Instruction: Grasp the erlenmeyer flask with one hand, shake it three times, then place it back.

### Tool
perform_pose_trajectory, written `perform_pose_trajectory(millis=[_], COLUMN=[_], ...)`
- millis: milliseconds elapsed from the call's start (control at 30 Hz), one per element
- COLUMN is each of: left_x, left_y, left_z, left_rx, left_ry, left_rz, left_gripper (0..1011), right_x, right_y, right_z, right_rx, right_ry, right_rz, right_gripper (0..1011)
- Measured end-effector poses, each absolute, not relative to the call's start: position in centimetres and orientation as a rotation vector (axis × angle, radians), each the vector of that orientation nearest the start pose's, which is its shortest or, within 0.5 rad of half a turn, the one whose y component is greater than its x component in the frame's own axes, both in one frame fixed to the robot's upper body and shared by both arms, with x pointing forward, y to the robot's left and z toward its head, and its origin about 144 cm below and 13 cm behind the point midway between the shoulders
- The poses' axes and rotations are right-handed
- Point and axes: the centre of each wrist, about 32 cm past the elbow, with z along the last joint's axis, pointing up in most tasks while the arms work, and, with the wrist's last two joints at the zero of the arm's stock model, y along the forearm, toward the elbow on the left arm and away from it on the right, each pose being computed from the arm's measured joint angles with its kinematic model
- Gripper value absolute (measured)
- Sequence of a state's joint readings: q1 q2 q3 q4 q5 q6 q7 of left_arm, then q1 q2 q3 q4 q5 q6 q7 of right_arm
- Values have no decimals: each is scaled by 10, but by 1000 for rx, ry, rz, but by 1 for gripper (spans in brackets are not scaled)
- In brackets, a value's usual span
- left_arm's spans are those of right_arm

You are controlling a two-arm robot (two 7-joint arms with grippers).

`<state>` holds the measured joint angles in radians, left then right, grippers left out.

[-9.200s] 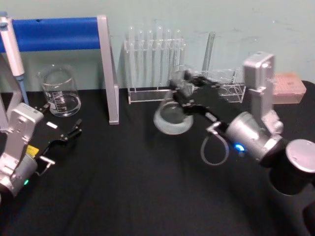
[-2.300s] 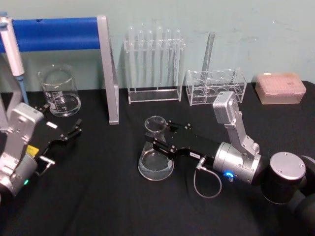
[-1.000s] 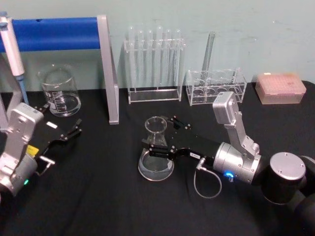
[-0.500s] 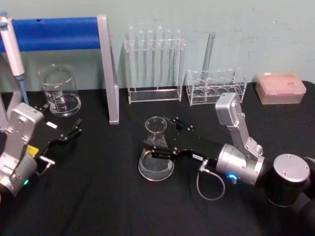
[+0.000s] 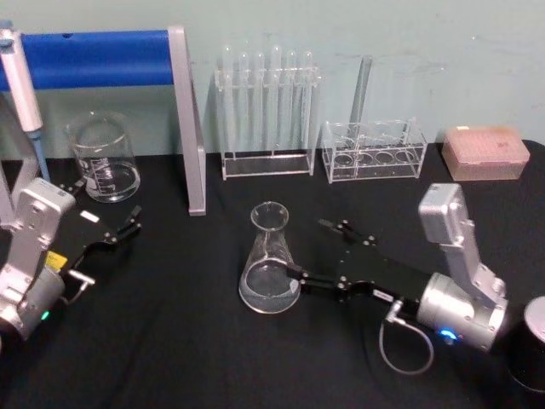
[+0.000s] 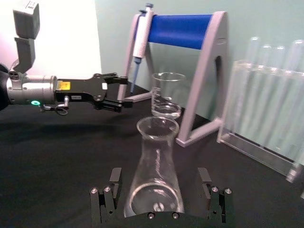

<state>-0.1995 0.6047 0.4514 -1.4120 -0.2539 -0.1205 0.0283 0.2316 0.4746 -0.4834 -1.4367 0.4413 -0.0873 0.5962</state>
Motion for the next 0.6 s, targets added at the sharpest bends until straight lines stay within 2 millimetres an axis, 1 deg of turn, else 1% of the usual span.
perform_pose_trajectory(millis=[100,233,333,500,600], left_x=[489,489,489,489,489], left_y=[310,310,310,310,310], left_z=[1140,1140,1140,1140,1140], left_rx=[304,304,304,304,304], left_ry=[-285,-285,-285,-285,-285], left_rz=[1248,1248,1248,1248,1248], left_gripper=[1001,1001,1001,1001,1001], right_x=[486,473,468,469,473], right_y=[-258,-269,-273,-272,-269], right_z=[1146,1148,1149,1149,1146], right_rx=[-84,-45,-18,-11,-31], right_ry=[-31,-41,-46,-49,-42], right_rz=[-645,-780,-885,-1028,-1099], right_gripper=[1000,1000,1000,1000,1000])
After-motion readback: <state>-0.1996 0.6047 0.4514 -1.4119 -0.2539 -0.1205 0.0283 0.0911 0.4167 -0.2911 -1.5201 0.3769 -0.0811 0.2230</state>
